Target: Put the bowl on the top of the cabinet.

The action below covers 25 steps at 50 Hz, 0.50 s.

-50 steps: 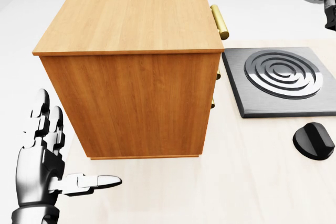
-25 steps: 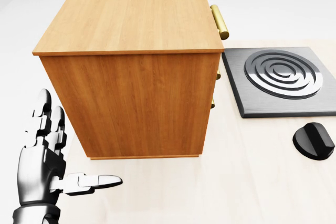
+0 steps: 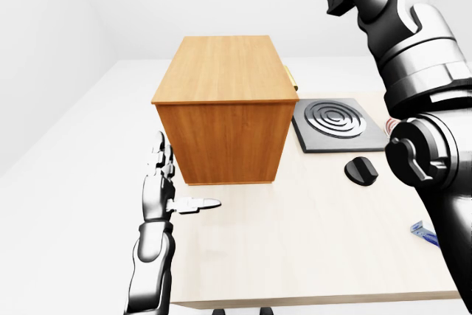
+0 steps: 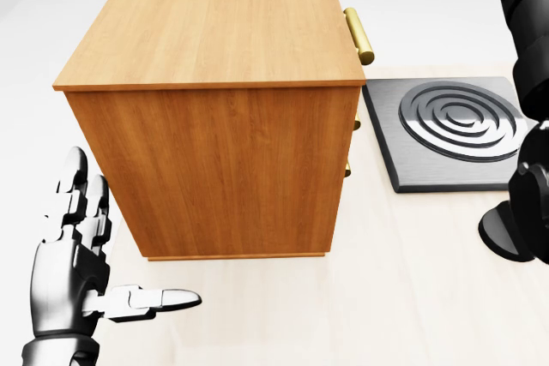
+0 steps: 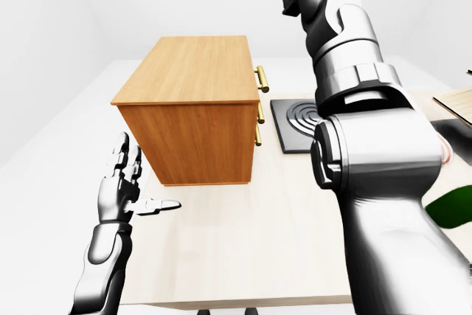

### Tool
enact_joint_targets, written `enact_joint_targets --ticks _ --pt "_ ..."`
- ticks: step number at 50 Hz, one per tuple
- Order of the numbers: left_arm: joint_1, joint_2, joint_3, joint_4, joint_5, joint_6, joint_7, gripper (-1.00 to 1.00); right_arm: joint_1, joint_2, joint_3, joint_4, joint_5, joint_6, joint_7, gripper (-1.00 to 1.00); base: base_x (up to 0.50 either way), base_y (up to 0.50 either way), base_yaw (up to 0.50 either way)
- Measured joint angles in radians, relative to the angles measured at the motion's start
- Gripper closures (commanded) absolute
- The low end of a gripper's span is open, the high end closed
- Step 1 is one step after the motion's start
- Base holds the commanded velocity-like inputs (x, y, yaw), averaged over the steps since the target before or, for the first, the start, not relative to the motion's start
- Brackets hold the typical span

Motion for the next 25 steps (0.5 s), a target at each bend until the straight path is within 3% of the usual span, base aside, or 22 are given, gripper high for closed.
enact_joint_targets --ticks 25 --pt "0.002 0.000 0.002 -0.003 -0.004 0.000 -0.008 -1.00 -0.017 0.156 0.036 -0.007 0.016 0.000 -0.008 1.00 0.00 0.00 0.00"
